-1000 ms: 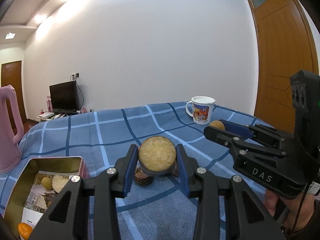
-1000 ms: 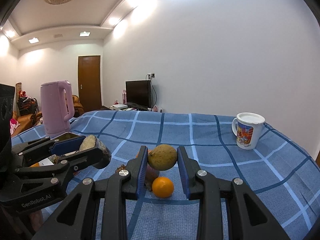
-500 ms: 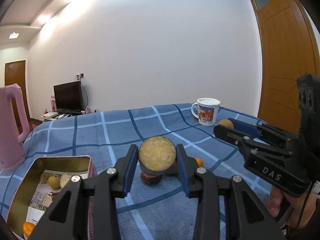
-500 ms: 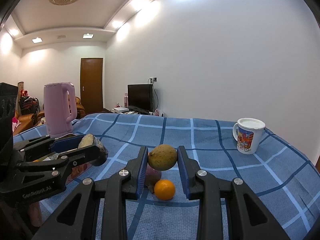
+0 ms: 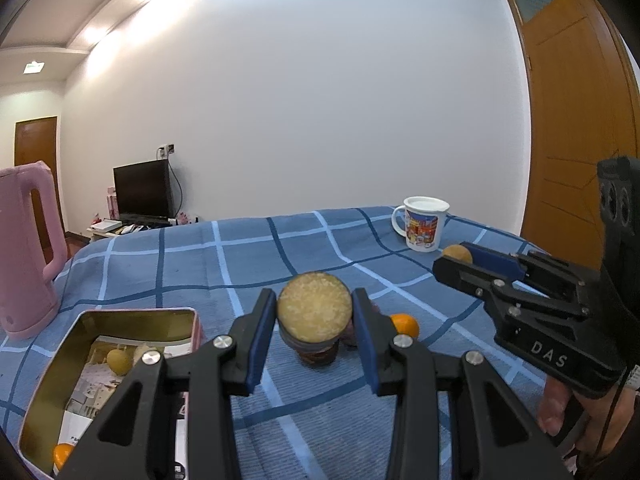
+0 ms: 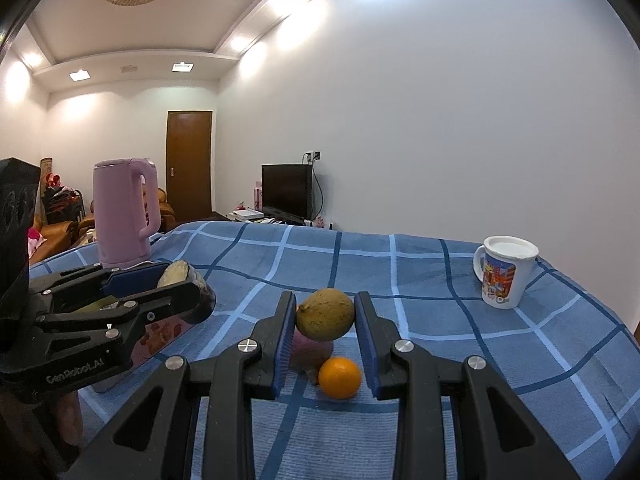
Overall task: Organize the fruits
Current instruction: 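Lift the taro slice and tan fruit off the table with both tools, then carry the taro slice and tan fruit over the pink tin with both tools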
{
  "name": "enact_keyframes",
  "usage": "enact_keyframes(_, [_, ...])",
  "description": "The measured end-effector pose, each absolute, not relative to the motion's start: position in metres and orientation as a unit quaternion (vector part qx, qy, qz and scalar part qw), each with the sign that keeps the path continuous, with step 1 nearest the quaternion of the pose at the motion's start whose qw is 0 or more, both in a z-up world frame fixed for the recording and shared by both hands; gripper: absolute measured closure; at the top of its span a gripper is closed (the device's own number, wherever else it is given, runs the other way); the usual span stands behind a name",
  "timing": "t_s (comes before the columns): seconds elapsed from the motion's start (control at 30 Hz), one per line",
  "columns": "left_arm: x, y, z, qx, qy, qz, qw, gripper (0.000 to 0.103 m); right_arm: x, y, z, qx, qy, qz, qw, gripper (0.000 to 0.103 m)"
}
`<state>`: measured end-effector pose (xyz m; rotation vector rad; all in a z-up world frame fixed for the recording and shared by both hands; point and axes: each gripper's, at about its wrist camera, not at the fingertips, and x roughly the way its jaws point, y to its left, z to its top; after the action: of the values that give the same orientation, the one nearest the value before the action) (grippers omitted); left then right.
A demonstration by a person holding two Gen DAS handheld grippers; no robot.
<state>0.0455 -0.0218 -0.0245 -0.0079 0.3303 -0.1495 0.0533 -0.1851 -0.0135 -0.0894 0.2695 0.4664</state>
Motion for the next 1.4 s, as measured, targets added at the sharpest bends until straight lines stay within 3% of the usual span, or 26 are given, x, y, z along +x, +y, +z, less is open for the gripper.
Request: enact_keyframes(1.4, [0.031,0.058,-0.025,-0.041,0.177,-0.013,0.983,0.063,0.053,-0.084,-0.012,-0.090,0.153,0.315,0.932,0.071])
